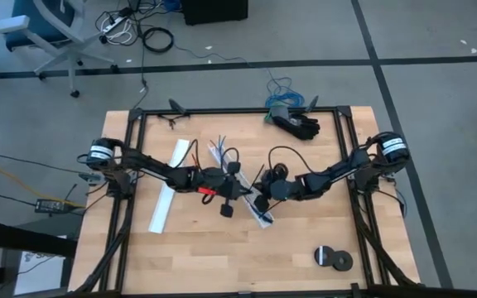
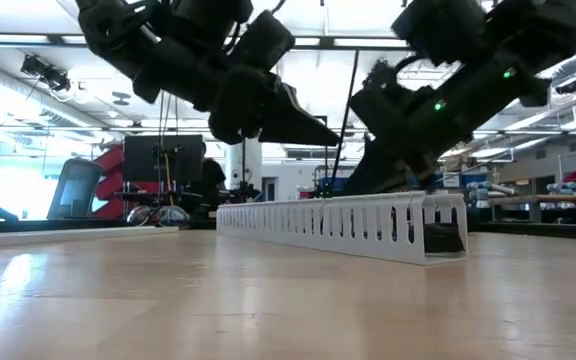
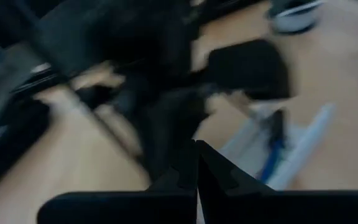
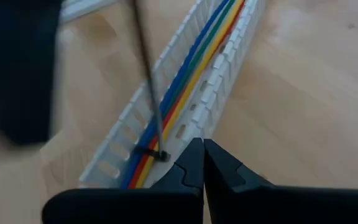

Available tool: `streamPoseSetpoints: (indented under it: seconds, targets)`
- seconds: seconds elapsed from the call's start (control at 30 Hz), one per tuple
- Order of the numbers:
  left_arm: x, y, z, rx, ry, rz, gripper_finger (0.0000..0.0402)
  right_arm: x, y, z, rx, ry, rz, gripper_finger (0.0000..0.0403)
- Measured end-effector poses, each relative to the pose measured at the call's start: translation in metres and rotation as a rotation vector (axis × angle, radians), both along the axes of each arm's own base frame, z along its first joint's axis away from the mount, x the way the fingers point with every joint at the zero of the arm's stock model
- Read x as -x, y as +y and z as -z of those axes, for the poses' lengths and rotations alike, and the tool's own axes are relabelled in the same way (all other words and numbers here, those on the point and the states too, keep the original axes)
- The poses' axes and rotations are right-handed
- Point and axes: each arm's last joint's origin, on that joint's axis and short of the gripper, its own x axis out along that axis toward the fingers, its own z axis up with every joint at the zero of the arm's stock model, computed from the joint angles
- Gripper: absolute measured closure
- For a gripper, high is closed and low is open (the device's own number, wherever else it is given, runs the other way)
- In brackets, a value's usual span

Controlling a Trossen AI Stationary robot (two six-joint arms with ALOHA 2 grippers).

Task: Ziptie cables
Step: Put the cable wires into the white cable duct

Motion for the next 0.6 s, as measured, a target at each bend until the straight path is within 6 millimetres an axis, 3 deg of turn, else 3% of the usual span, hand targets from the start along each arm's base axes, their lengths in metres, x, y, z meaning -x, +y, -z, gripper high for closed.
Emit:
streamPoseSetpoints:
  seconds: [0.2,0.37,0.6]
  targets:
    - [0.010,0.019,-0.019,-0.102,0.015,-0.102,0.0397,0.014,0.020,-0.016,0.042,-0.019,0.047,0.0403]
    - [0.011,0.046,-0.013,-0.034,0.072,-0.038,0.0397,0.024,0.044,-0.038,-0.006,-0.145,0.034,0.0403]
    - [0.010,0.068,-0.006,-0.077,0.073,-0.069,0.0397,0.011,0.066,-0.032,-0.057,-0.142,-0.009,0.0403]
